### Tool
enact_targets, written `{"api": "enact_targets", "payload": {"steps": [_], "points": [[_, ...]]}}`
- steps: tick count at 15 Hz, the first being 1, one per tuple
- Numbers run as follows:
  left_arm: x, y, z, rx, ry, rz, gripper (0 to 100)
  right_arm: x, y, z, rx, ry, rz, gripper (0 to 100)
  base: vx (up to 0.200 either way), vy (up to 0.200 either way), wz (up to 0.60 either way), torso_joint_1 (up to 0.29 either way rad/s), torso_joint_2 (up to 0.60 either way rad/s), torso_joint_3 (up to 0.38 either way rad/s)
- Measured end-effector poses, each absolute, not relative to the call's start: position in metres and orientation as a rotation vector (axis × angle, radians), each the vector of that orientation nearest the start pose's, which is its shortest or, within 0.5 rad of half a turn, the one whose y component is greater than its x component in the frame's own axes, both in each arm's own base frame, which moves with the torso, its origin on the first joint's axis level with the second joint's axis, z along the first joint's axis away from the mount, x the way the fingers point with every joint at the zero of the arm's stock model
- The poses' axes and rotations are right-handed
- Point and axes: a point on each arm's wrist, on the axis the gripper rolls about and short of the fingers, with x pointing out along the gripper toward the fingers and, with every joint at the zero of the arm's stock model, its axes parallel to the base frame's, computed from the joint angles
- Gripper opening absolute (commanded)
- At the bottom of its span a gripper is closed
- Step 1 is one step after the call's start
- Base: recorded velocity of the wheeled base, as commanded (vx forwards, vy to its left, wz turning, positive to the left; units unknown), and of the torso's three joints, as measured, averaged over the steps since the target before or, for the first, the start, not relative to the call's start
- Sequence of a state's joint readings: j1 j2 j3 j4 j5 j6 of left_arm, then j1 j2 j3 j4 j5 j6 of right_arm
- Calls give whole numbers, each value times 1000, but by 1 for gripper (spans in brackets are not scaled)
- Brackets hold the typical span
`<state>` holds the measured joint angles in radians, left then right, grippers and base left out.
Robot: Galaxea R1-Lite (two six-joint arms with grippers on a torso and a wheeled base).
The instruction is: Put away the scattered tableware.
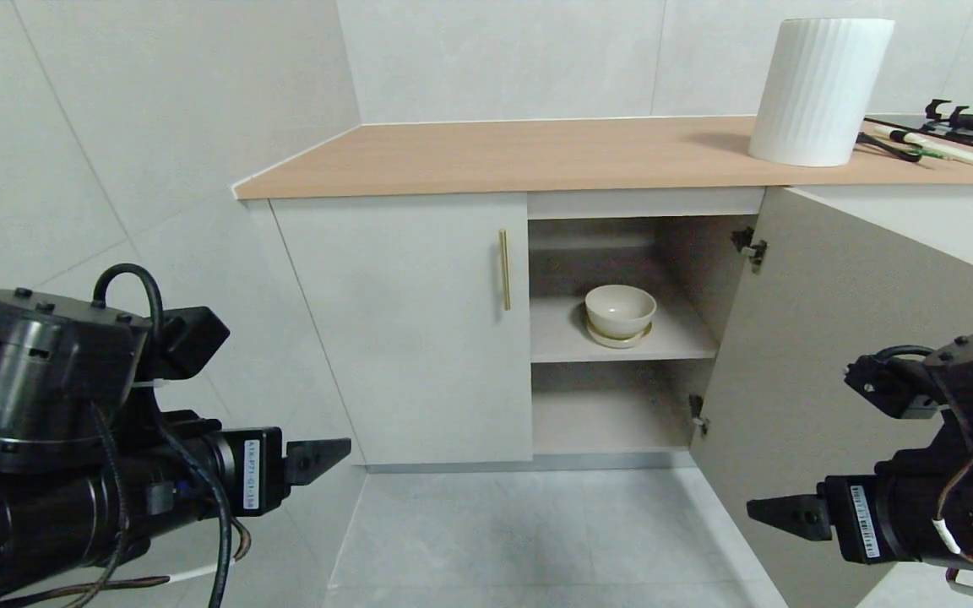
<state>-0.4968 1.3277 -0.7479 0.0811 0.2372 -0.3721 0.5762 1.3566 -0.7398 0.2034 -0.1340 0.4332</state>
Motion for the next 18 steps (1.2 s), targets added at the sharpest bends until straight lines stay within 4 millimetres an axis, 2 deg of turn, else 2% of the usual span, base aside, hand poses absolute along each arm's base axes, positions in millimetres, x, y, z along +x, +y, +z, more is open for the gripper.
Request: {"api": "enact_targets", "payload": {"steps": [15, 18], "points": [[175, -89, 195, -115, 656, -131, 100, 157, 98, 183, 110, 838, 236, 100, 0, 0, 0, 0, 0, 0], [175, -89, 194, -100, 658, -133, 100, 150, 92, 186, 58, 853, 223, 100, 0, -200, 0, 1, 2, 9]]}}
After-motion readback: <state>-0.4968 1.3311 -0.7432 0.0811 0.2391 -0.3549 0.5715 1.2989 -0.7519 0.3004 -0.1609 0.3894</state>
